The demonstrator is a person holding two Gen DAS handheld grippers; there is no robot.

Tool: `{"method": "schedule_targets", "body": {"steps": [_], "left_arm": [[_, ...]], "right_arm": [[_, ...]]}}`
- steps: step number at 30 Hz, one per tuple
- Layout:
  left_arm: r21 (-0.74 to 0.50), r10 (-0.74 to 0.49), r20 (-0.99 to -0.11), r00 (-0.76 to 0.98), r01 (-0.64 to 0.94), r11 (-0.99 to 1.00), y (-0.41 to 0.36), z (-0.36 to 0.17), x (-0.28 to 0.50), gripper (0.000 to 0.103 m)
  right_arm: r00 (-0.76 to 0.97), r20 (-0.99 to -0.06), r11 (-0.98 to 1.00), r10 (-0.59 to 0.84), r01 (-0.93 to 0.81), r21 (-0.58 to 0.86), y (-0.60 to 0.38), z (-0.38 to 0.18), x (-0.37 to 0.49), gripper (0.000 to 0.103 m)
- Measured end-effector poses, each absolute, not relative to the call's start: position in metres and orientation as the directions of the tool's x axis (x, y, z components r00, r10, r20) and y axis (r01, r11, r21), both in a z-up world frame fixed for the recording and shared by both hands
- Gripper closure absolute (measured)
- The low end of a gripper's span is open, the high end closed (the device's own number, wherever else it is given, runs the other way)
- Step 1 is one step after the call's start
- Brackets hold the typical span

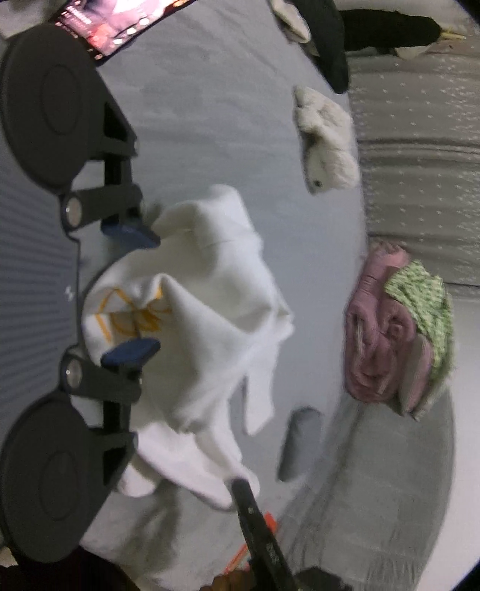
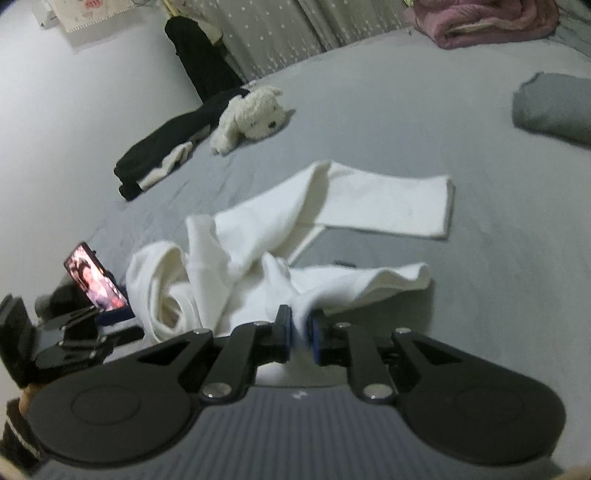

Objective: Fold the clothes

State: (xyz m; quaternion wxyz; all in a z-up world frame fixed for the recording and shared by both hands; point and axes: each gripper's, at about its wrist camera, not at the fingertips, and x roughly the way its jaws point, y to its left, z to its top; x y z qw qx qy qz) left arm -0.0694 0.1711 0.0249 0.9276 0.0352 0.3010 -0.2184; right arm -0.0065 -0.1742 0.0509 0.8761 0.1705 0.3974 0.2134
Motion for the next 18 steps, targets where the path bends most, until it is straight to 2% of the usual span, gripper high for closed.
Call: {"method": "schedule_targets", "body": {"steps": [4, 6, 7, 8, 12, 18], "left_arm": [[-0.086, -0.409, -0.536, 0.739, 0.434, 0.897, 0.171, 0.031, -0.069, 0.032], [-0.093, -0.411, -0.525, 0.745, 0.429, 0.898, 0.17, 0.032, -0.066, 0.031], [-0.095, -0.408, -0.521, 0.749, 0.424, 0.901, 0.169, 0.033, -0.063, 0.031], [-0.097, -0.403, -0.518, 0.754, 0.416, 0.904, 0.169, 0.033, -0.061, 0.031], [-0.124, -0.381, -0.516, 0.768, 0.373, 0.92, 0.17, 0.031, -0.047, 0.028], [-0.229, -0.384, -0.488, 0.784, 0.309, 0.923, 0.182, 0.031, -0.033, 0.028]], "right_arm": [[0.619, -0.606, 0.855, 0.5, -0.24, 0.46, -0.164, 0.062, 0.004, 0.084], [0.647, -0.59, 0.862, 0.483, -0.235, 0.448, -0.158, 0.066, 0.008, 0.066], [0.663, -0.579, 0.866, 0.474, -0.232, 0.443, -0.156, 0.067, 0.01, 0.051], [0.678, -0.567, 0.868, 0.467, -0.23, 0.44, -0.155, 0.069, 0.011, 0.047], [0.698, -0.537, 0.858, 0.475, -0.231, 0.459, -0.146, 0.071, 0.02, 0.047], [0.659, -0.532, 0.829, 0.531, -0.274, 0.487, -0.116, 0.064, 0.034, 0.047]]}}
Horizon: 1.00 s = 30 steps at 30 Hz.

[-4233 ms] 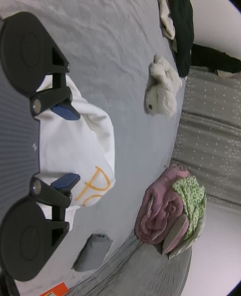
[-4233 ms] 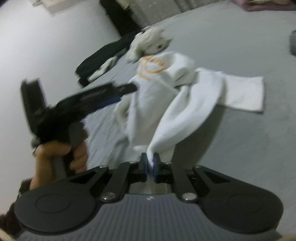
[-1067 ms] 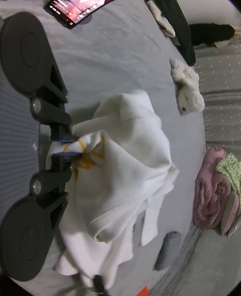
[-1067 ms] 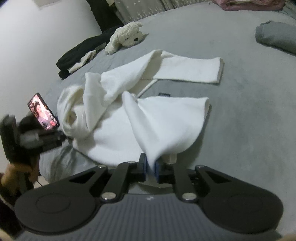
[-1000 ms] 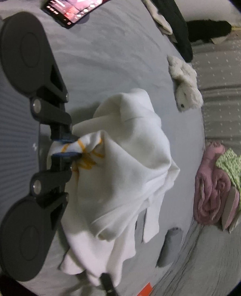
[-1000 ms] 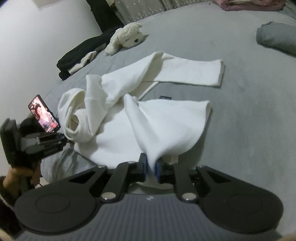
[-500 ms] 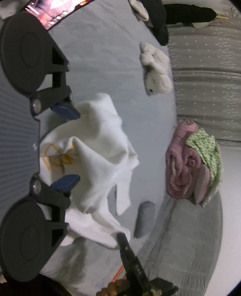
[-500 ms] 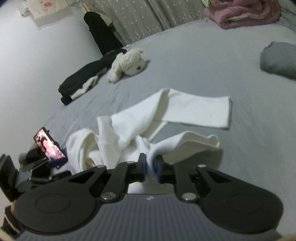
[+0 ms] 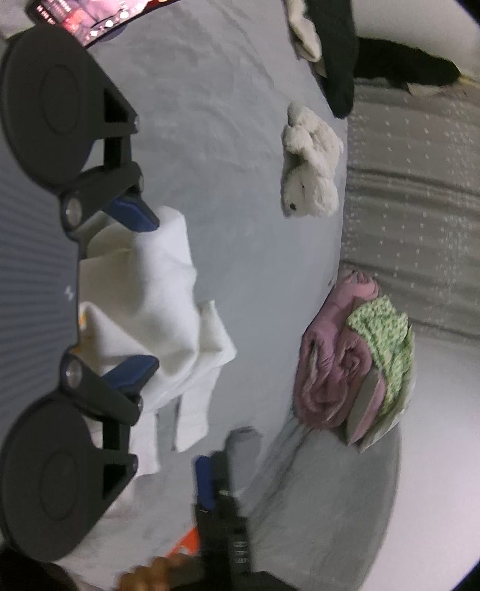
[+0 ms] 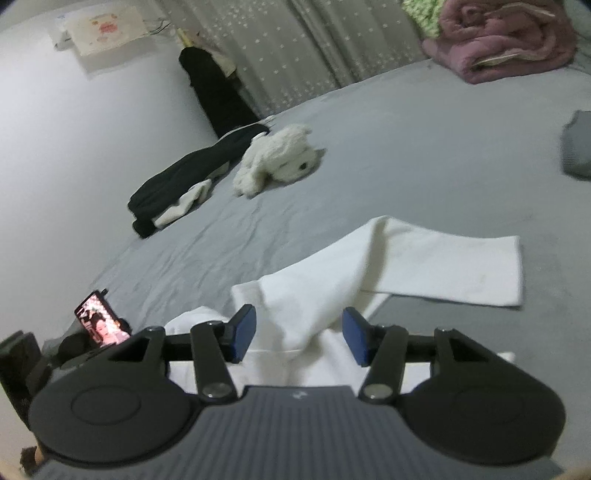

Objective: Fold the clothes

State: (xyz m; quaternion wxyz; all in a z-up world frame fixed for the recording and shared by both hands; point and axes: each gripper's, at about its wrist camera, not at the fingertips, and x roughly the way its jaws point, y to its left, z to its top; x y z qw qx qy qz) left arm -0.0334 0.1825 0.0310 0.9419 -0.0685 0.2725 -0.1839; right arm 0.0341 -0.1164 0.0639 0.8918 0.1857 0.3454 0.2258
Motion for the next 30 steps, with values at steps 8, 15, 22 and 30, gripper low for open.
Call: {"method": "schedule_targets", "body": {"steps": [8, 15, 22, 30], "left_arm": [[-0.296, -0.362, -0.506, 0.783, 0.237, 0.925, 0.187, 0.024, -0.005, 0.028], [-0.442, -0.38, -0.559, 0.737, 0.122, 0.888, 0.2, 0.007, 0.022, 0.028], [-0.456, -0.373, -0.579, 0.725, 0.092, 0.885, 0.191, 0.002, 0.021, 0.071], [-0.447, -0.255, -0.477, 0.841, 0.017, 0.894, 0.186, 0.024, 0.015, 0.079]], "right_arm": [[0.61, -0.533, 0.794, 0.586, -0.3, 0.529, -0.076, 0.049, 0.053, 0.052], [0.571, -0.579, 0.801, 0.582, -0.282, 0.528, -0.063, 0.03, 0.06, 0.081], [0.644, -0.54, 0.809, 0.542, -0.225, 0.543, -0.082, 0.038, 0.056, 0.088], [0.835, -0.386, 0.814, 0.392, -0.12, 0.568, -0.136, 0.07, 0.039, 0.089]]}}
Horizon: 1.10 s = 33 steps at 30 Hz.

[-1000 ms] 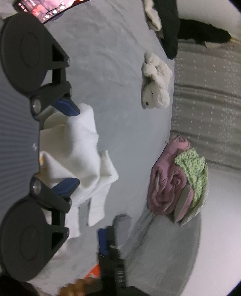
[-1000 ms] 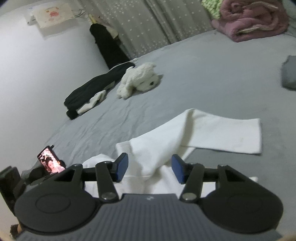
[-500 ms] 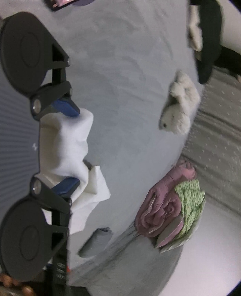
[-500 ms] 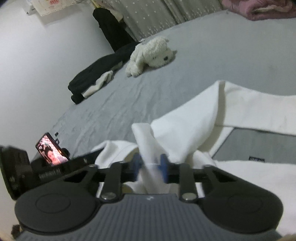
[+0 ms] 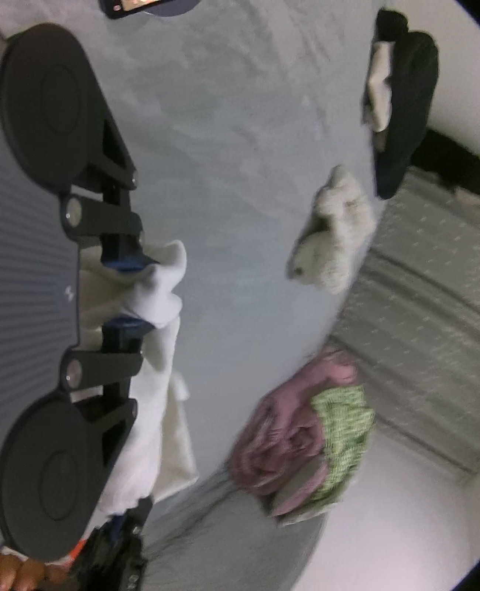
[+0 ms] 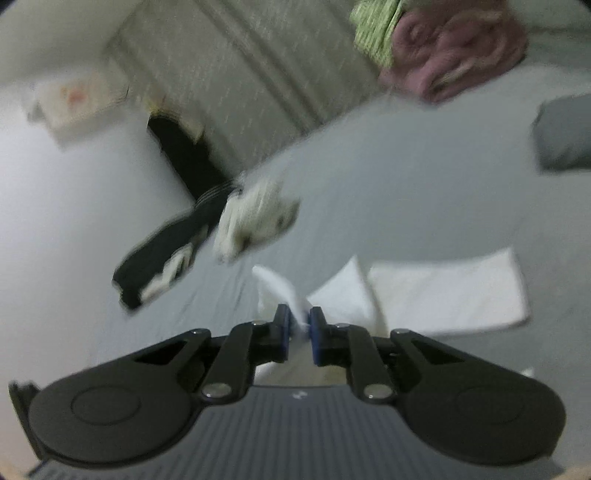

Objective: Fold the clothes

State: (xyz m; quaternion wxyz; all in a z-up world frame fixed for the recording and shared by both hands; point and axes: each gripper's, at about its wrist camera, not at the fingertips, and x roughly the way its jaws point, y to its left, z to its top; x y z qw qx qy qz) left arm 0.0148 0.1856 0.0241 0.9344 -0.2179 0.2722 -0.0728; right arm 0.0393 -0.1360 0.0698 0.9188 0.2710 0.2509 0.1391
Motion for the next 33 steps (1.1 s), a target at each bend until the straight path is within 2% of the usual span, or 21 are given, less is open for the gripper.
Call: {"method": "schedule_targets", "body": {"steps": [7, 13, 16, 22, 26, 33], "left_arm": [[-0.425, -0.173, -0.272, 0.947, 0.043, 0.904, 0.156, 0.057, 0.004, 0.079], [-0.358, -0.14, -0.083, 0.987, 0.101, 0.928, 0.116, 0.083, -0.01, 0.08], [-0.356, -0.125, -0.016, 0.992, 0.112, 0.928, 0.104, 0.092, -0.011, 0.081], [-0.26, -0.109, 0.061, 0.992, 0.121, 0.958, 0.078, 0.117, 0.007, 0.083], [-0.201, -0.089, 0.092, 0.992, 0.106, 0.974, 0.065, 0.128, 0.032, 0.083], [-0.184, 0.0, 0.044, 0.999, 0.008, 0.983, 0.048, 0.119, 0.105, 0.084]], "right_arm": [[0.967, -0.182, 0.862, 0.177, -0.063, 0.503, -0.155, 0.098, 0.006, 0.089], [1.0, 0.003, 0.916, 0.03, -0.028, 0.401, -0.148, 0.111, -0.022, 0.089], [0.998, 0.055, 0.927, -0.006, -0.015, 0.375, -0.154, 0.111, -0.024, 0.089], [0.996, 0.07, 0.923, -0.053, 0.022, 0.385, -0.174, 0.112, 0.003, 0.089], [0.993, 0.098, 0.943, -0.071, 0.034, 0.331, -0.177, 0.116, 0.032, 0.089], [0.989, 0.11, 0.964, -0.1, 0.069, 0.257, -0.168, 0.102, 0.094, 0.089]]}}
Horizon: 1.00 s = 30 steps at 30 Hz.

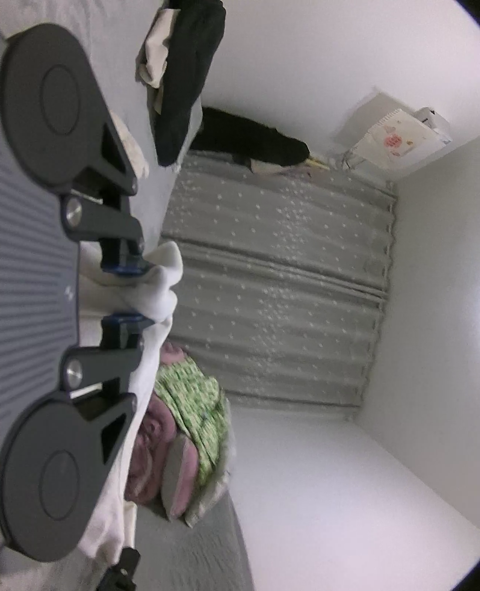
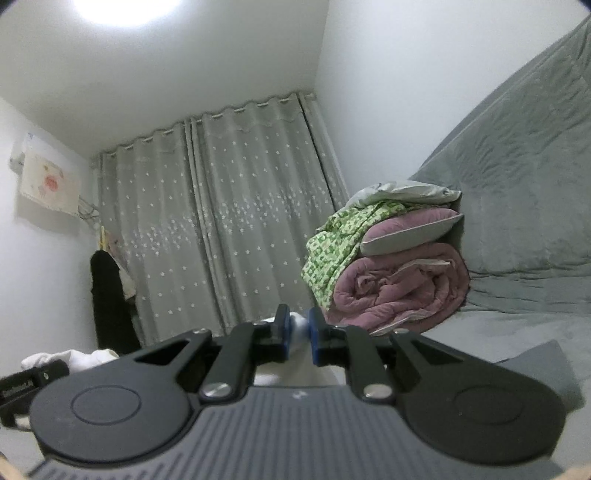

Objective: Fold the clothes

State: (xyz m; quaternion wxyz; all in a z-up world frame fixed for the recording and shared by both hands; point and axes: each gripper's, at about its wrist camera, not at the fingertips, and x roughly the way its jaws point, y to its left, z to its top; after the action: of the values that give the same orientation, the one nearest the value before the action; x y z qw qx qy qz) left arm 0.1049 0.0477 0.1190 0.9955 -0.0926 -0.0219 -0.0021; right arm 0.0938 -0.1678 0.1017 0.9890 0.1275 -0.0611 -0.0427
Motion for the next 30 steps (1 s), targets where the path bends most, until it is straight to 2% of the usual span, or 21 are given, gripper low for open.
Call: {"method": "schedule_targets", "body": {"steps": [6, 11, 16, 23, 26, 28, 30], "left_arm": [[-0.092, 0.049, -0.054, 0.997, -0.054, 0.994, 0.036, 0.081, 0.16, 0.084], [-0.081, 0.058, -0.157, 0.986, -0.071, 0.994, 0.033, 0.044, 0.196, 0.084], [-0.023, 0.075, -0.209, 0.975, -0.082, 0.996, 0.025, 0.014, 0.218, 0.084], [-0.046, 0.103, -0.337, 0.936, -0.125, 0.991, 0.034, -0.019, 0.249, 0.081], [-0.099, 0.064, -0.421, 0.905, -0.116, 0.988, 0.042, -0.026, 0.265, 0.074], [-0.144, 0.04, -0.454, 0.89, -0.118, 0.983, 0.05, -0.029, 0.269, 0.065], [-0.177, 0.016, -0.474, 0.88, -0.113, 0.978, 0.054, -0.03, 0.269, 0.06]], "right_arm": [[0.992, 0.008, 0.968, -0.122, 0.117, 0.22, -0.166, 0.06, 0.15, 0.089], [0.987, -0.097, 0.973, -0.132, 0.147, 0.177, -0.166, 0.02, 0.19, 0.089], [0.976, -0.173, 0.981, -0.135, 0.156, 0.119, -0.162, -0.007, 0.213, 0.089], [0.93, -0.359, 0.986, -0.081, 0.128, 0.108, -0.162, -0.027, 0.246, 0.089], [0.891, -0.447, 0.988, -0.079, 0.13, 0.085, -0.158, -0.032, 0.256, 0.087], [0.863, -0.499, 0.989, -0.079, 0.129, 0.066, -0.155, -0.035, 0.262, 0.084], [0.852, -0.516, 0.994, -0.085, 0.111, 0.019, -0.148, -0.034, 0.262, 0.083]]}}
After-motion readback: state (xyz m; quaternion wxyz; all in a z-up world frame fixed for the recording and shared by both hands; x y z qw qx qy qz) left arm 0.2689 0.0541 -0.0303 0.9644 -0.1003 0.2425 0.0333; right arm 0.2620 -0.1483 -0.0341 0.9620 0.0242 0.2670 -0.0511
